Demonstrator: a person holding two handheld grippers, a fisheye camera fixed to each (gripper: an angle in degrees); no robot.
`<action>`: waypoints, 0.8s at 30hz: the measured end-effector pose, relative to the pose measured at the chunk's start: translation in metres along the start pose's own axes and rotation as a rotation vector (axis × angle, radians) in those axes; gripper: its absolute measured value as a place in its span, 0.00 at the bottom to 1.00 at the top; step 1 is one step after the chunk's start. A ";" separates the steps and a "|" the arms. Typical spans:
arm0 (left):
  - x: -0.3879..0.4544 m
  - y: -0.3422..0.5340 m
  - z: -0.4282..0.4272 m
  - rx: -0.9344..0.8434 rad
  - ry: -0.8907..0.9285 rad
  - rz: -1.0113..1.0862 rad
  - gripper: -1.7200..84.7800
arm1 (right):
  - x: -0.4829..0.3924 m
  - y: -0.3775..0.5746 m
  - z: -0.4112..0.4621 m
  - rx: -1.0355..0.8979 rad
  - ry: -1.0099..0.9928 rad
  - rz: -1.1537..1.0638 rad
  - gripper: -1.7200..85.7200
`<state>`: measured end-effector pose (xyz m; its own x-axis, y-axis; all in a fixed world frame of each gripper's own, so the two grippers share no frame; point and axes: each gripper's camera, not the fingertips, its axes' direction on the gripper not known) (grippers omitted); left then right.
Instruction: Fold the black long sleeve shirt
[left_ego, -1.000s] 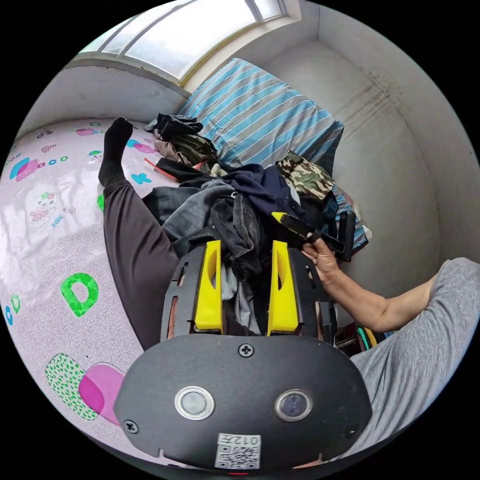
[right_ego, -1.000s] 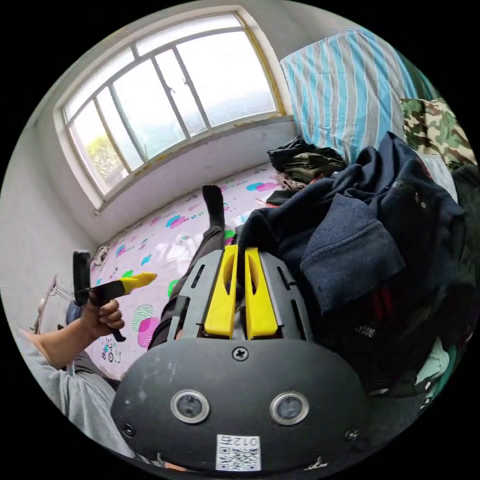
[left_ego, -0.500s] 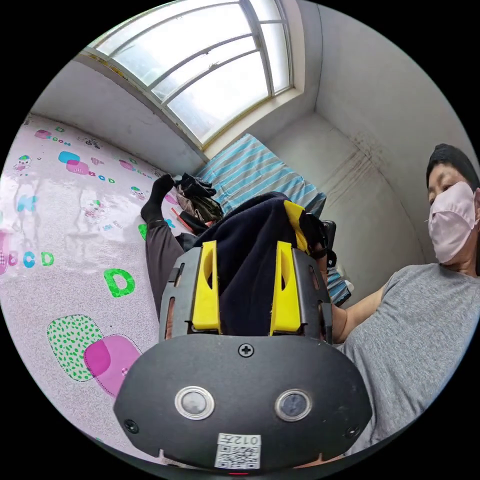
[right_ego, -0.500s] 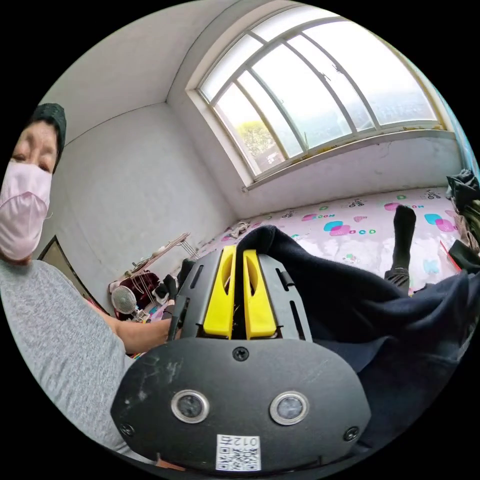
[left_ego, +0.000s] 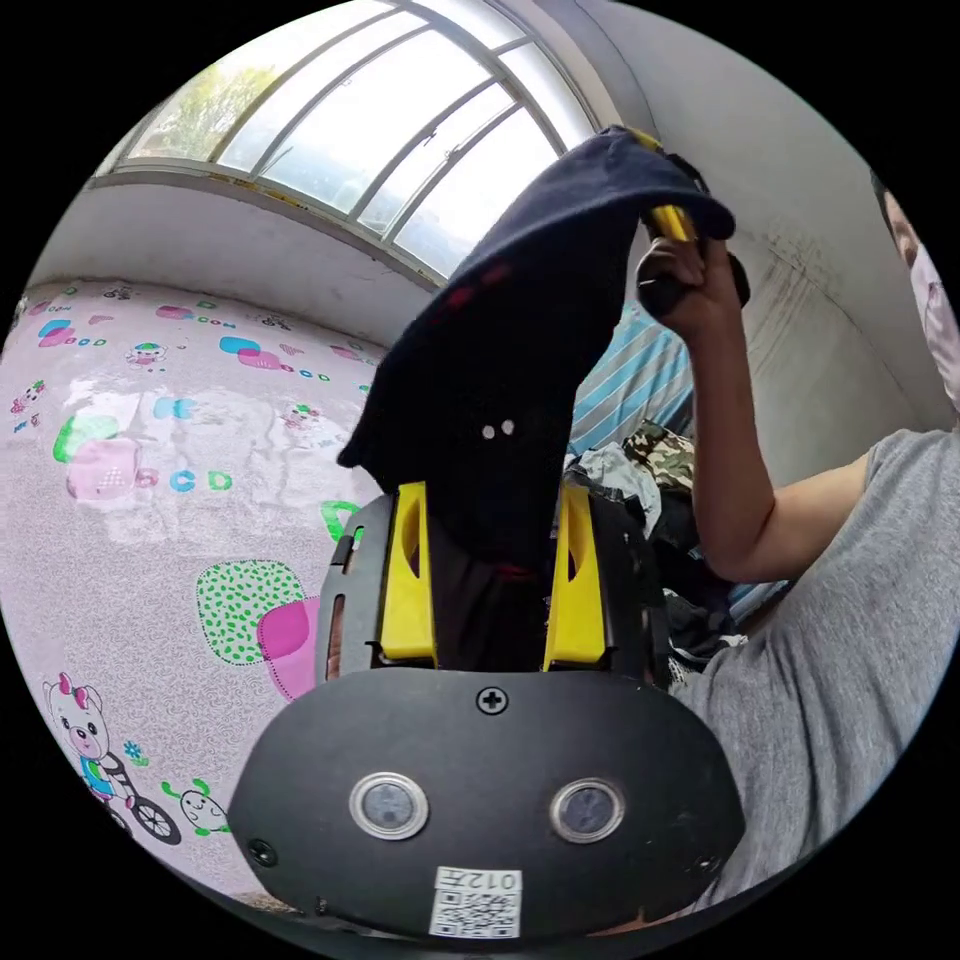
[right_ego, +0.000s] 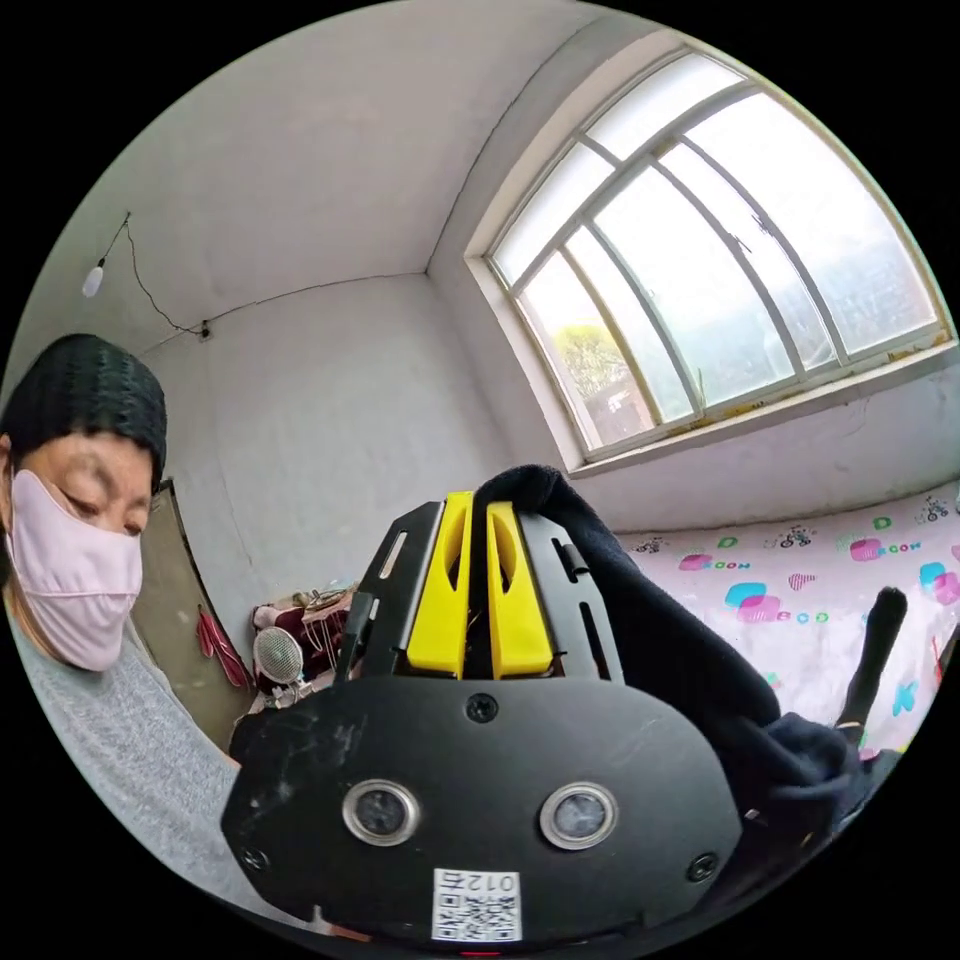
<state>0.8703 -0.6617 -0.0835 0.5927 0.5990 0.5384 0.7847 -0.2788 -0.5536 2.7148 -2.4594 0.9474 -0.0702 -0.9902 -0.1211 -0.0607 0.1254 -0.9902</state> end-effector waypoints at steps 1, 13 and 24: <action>-0.003 -0.002 -0.007 0.026 -0.039 -0.039 0.21 | -0.003 -0.003 -0.008 0.004 -0.019 -0.004 0.01; 0.014 -0.035 -0.200 0.480 -0.355 -0.093 0.09 | 0.002 0.038 -0.183 0.012 -0.337 0.016 0.01; 0.130 -0.115 -0.267 0.532 -0.445 0.192 0.06 | 0.242 0.205 -0.533 -0.013 -0.149 0.493 0.02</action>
<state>0.9056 -0.7516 0.2198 0.4926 0.8566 0.1533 0.4121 -0.0744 -0.9081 2.1545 -2.6402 0.7522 0.0490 -0.8108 -0.5832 -0.0691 0.5798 -0.8118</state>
